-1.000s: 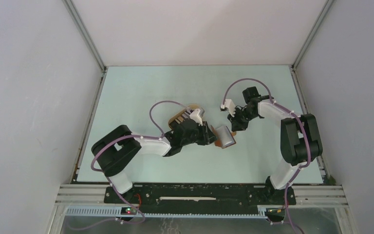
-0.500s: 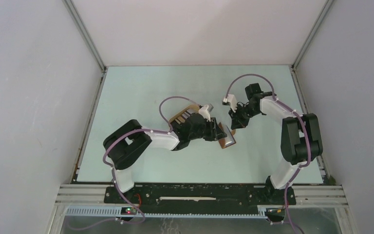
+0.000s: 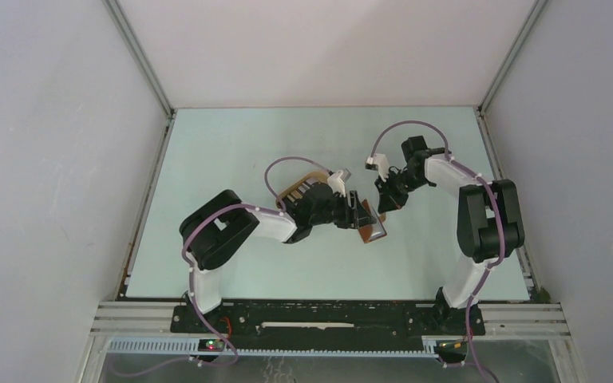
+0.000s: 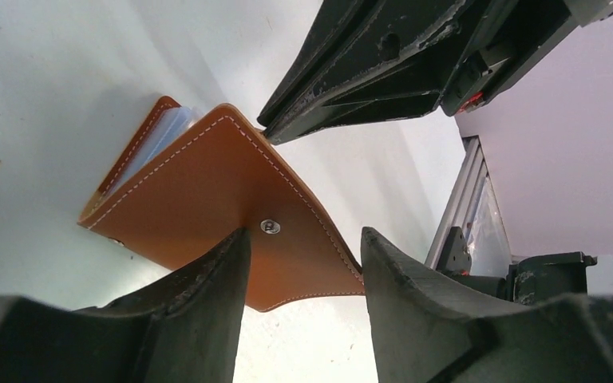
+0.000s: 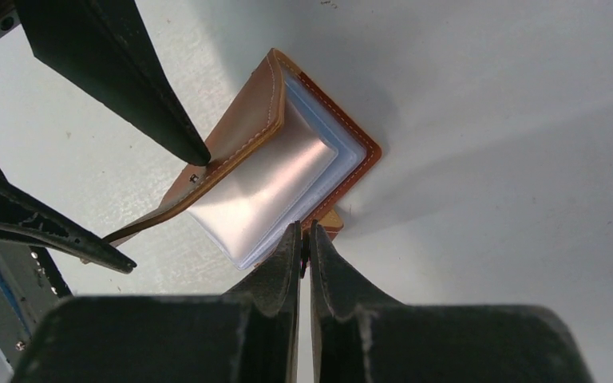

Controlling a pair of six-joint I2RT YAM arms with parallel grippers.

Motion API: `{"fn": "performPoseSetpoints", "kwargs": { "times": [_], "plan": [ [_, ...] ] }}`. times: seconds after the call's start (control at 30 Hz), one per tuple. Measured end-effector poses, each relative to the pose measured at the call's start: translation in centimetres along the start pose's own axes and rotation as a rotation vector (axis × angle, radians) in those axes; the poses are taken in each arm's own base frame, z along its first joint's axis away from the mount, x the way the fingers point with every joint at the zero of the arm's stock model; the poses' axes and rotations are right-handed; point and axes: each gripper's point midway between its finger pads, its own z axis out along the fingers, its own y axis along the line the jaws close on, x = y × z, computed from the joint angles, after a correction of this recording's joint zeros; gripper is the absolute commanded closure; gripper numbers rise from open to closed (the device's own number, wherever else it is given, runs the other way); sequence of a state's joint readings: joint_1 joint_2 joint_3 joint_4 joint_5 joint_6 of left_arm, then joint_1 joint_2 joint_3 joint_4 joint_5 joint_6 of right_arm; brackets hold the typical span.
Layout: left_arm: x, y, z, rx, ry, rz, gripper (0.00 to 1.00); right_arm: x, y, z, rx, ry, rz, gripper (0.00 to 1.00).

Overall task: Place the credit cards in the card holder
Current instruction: Close the card holder at the center of the board.

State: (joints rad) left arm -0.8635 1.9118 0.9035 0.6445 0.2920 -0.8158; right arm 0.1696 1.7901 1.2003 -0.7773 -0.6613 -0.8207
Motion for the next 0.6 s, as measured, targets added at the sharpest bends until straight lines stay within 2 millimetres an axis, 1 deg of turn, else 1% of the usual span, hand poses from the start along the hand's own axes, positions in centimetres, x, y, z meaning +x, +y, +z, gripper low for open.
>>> {"fn": "performPoseSetpoints", "kwargs": {
  "times": [0.2,0.27,0.37,0.4,0.43,0.53,0.6],
  "plan": [
    [-0.8,0.2,0.1,0.033,-0.019,0.009,0.4,0.0,-0.2,-0.2,0.002,-0.007,0.029,0.89],
    [-1.2,0.0,0.1,0.048,-0.028,0.017,0.39,0.1,-0.2,-0.2,0.001,-0.007,0.035,0.89],
    [-1.8,-0.6,0.1,0.088,-0.043,0.034,0.39,0.3,-0.3,-0.1,-0.001,-0.006,0.045,0.89],
    [-1.9,-0.7,0.1,0.098,-0.047,0.039,0.4,0.3,-0.3,-0.1,-0.002,-0.006,0.047,0.89],
    [-2.0,-0.7,0.2,0.104,-0.05,0.04,0.44,0.3,-0.3,0.0,-0.004,-0.006,0.049,0.89],
    [-1.8,-0.1,0.3,0.097,-0.046,0.036,0.55,0.2,-0.3,-0.1,-0.006,-0.01,0.057,0.89],
    [-1.5,0.6,0.4,0.076,-0.04,0.035,0.64,0.2,-0.2,-0.1,-0.01,-0.015,0.062,0.89]
  ]
}}
